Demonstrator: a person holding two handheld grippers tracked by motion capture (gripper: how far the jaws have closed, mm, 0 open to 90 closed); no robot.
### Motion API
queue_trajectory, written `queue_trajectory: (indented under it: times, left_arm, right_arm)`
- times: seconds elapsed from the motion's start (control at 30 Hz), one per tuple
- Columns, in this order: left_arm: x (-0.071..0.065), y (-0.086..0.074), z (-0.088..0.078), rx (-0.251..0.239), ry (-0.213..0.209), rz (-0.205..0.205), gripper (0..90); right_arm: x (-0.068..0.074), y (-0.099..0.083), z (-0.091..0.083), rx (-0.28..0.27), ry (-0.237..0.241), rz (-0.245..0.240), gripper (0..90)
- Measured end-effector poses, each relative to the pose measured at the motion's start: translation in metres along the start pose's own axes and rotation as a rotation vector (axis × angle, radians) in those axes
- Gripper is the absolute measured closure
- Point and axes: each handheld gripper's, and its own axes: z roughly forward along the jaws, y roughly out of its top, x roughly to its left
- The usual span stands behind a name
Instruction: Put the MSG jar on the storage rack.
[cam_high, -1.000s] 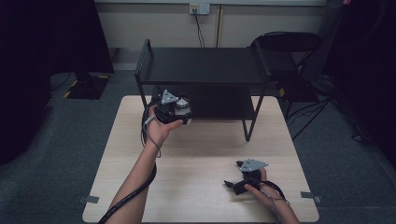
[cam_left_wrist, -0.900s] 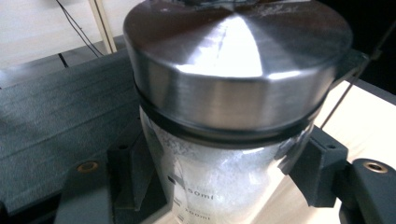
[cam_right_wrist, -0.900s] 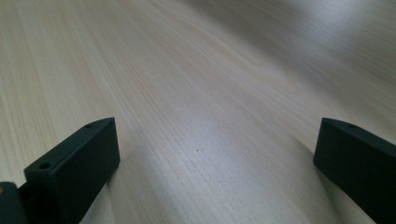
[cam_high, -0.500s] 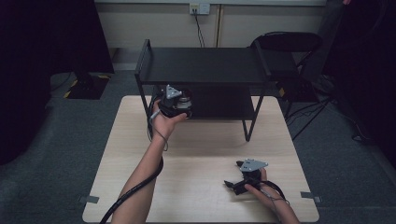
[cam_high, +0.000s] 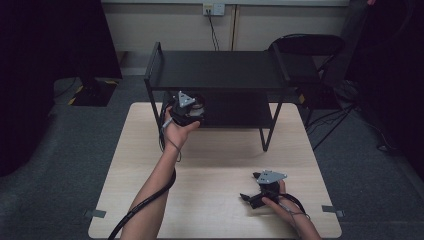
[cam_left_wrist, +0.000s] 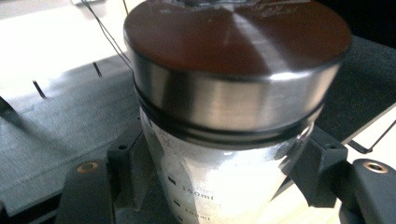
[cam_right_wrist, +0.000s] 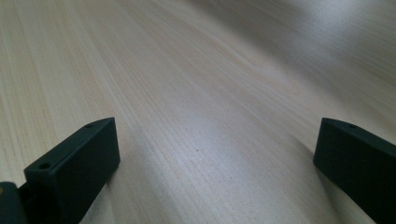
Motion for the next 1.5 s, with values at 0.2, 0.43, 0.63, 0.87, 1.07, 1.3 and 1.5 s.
queue_trajectory:
  times: [0.2,0.43,0.63,0.87,1.07,1.3,1.5]
  left_arm:
    - [0.003,-0.003,0.003,-0.013,-0.007,-0.059,31.5]
    - [0.005,-0.001,0.004,-0.009,-0.010,-0.055,31.5]
    - [0.005,0.000,0.007,-0.007,-0.007,-0.065,31.5]
    - [0.005,-0.001,0.007,-0.011,-0.005,-0.063,31.4]
    - [0.006,0.000,0.004,-0.012,-0.023,-0.108,13.2]
    - [0.005,-0.008,-0.012,-0.007,-0.023,-0.093,0.1]
    - [0.005,-0.025,-0.033,-0.010,-0.056,-0.038,0.1]
  right_arm:
    - [0.000,0.000,0.000,0.000,0.000,0.000,0.0]
    - [0.000,0.000,0.000,0.000,0.000,0.000,0.0]
    - [0.000,0.000,0.000,0.000,0.000,0.000,0.0]
    - [0.000,0.000,0.000,0.000,0.000,0.000,0.0]
    - [-0.001,0.000,0.000,0.000,0.004,-0.002,0.0]
    - [-0.001,0.000,0.000,0.000,0.005,-0.004,0.0]
    - [-0.001,0.000,0.000,0.000,0.004,-0.004,0.0]
